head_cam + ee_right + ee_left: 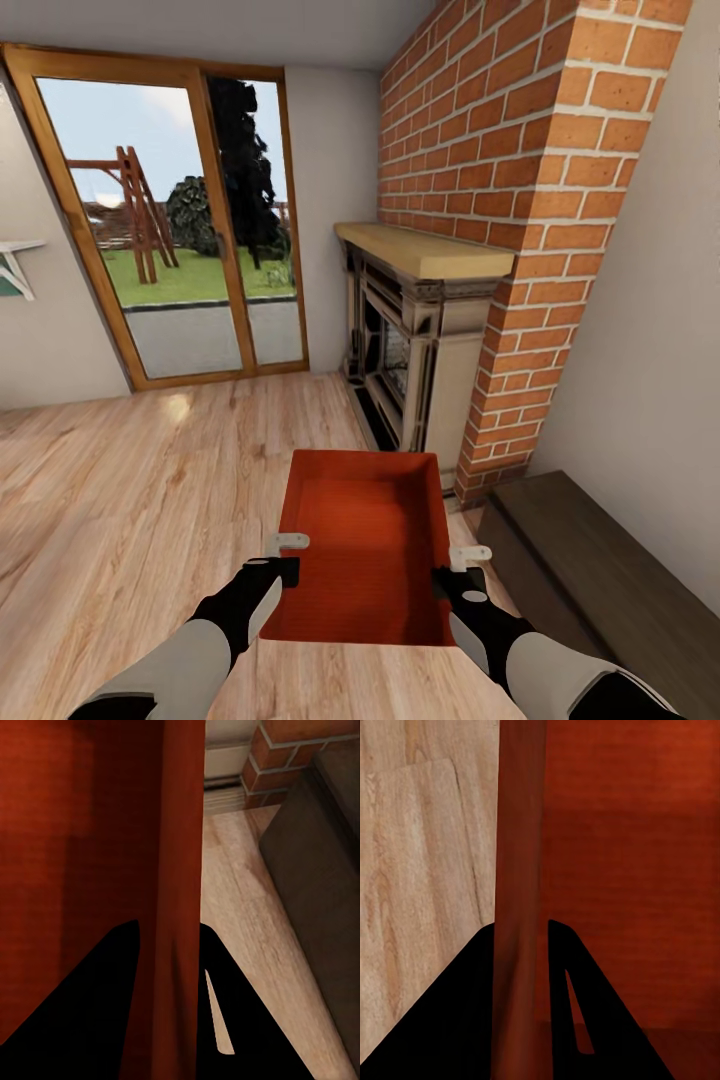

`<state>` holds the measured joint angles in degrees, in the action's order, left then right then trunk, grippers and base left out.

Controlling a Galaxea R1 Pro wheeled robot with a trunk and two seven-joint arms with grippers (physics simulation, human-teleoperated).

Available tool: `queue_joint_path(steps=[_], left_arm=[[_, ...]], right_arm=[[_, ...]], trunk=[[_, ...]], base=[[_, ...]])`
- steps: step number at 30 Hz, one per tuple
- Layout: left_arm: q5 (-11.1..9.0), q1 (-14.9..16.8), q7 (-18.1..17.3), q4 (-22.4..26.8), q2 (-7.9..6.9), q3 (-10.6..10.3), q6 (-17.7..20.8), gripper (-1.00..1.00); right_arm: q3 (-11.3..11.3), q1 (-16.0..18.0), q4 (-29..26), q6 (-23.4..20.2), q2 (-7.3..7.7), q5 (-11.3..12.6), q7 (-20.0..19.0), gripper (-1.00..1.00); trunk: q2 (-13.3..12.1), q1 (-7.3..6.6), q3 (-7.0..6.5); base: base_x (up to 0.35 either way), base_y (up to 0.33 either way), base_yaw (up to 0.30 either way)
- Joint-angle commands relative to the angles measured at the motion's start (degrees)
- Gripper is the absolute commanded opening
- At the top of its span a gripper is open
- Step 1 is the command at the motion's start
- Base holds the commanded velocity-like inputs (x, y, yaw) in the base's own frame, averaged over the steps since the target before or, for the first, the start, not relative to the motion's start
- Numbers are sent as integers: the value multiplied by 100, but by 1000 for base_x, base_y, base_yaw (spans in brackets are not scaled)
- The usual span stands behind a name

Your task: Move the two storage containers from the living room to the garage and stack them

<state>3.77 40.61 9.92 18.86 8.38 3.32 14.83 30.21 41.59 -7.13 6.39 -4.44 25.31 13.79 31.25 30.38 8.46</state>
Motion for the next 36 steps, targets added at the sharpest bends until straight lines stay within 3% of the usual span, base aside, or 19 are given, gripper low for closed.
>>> queue_joint_path(steps=[1, 36], left_arm=[[63, -1, 27, -9, 23, 99, 44, -100], [63, -1, 27, -6, 23, 98, 42, -100]], right_arm=[[11, 7, -122, 92, -4, -17, 170, -100], [11, 7, -122, 99, -4, -17, 177, -100]], trunk=[[9, 2, 7], [9, 2, -258]], base=[[0, 0, 0], [0, 0, 0]])
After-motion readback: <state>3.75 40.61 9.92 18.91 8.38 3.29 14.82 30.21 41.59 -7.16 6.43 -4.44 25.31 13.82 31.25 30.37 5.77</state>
